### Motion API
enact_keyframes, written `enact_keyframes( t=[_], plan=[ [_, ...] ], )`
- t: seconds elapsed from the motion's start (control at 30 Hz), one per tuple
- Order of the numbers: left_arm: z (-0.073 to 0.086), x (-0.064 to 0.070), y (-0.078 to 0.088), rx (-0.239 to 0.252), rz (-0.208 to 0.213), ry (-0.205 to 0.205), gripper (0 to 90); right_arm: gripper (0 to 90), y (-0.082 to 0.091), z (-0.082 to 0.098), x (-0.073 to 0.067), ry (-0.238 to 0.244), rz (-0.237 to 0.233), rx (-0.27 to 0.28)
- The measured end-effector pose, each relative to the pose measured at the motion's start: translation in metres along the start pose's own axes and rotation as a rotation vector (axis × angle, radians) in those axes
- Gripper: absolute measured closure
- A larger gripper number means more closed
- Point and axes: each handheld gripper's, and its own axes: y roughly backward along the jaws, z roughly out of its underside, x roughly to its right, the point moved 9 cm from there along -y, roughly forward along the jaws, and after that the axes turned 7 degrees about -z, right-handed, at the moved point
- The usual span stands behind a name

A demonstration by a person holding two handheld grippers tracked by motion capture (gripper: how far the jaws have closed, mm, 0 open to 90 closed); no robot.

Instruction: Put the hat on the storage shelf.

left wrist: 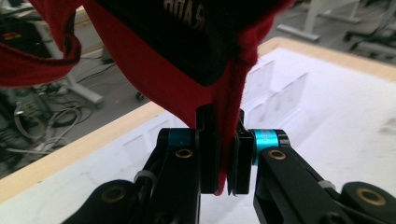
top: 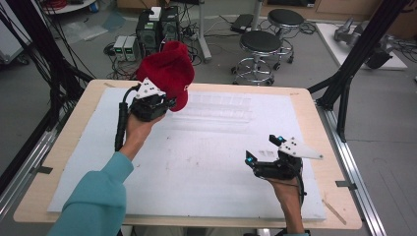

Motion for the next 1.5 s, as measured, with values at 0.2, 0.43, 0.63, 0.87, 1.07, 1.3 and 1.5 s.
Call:
enact_keyframes(
  t=[0.2,0.43,0.63,0.87,1.07,1.3,1.5],
  plan=[
    [0.009,-0.008,-0.014,-0.021,-0.033,-0.005,85.0,0.5,0.002,0.021,0.006,-0.035,0.005,0.025],
    [0.015,-0.013,-0.023,-0.03,-0.063,-0.023,85.1,0.5,0.005,0.035,0.006,-0.023,0.006,0.035],
    [0.022,-0.016,-0.03,-0.056,-0.085,-0.02,85.1,0.5,0.008,0.04,0.006,-0.015,0.017,0.051],
    [0.027,-0.012,-0.039,-0.076,-0.092,-0.045,85.0,0.5,0.008,0.055,0.011,-0.047,0.033,0.03],
    [0.032,-0.012,-0.045,-0.086,-0.093,-0.041,85.0,0.5,0.007,0.06,0.013,-0.06,0.037,0.055],
    [0.04,-0.013,-0.05,-0.109,-0.084,-0.017,85.0,0.5,0.004,0.068,0.015,-0.079,0.048,0.066],
    [0.043,-0.014,-0.048,-0.11,-0.072,-0.006,84.9,0.5,0.005,0.068,0.016,-0.075,0.058,0.083]
  ],
)
